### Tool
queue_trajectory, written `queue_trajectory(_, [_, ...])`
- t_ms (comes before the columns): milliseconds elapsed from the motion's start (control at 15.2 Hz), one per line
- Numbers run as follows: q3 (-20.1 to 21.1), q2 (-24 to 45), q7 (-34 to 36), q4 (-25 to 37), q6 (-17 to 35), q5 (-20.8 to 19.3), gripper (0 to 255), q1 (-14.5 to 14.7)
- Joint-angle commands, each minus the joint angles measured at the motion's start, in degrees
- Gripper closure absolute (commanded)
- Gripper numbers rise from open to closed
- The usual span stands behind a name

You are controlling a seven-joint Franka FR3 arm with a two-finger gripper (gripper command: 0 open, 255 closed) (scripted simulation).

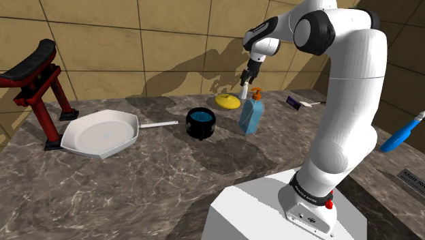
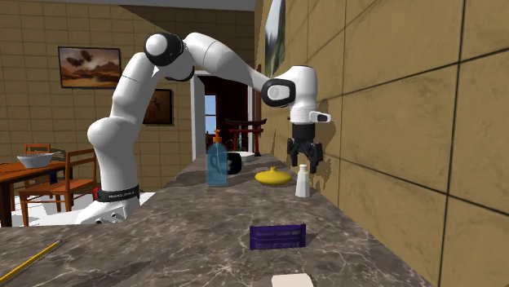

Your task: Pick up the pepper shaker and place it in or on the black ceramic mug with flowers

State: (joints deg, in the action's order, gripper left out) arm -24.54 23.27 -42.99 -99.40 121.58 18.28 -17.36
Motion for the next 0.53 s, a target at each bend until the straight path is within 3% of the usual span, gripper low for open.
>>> queue_trajectory(0, [0.01, 0.01, -0.01, -0.05, 0.07, 0.02, 0, 0.01])
queue_trajectory(198, [0.01, 0.01, -0.01, -0.04, 0.06, 0.01, 0, 0.01])
queue_trajectory(264, [0.01, 0.01, -0.01, -0.04, 0.06, 0.01, 255, 0.01])
queue_trajectory(462, [0.01, 0.00, 0.00, -0.06, 0.07, 0.01, 255, 0.01])
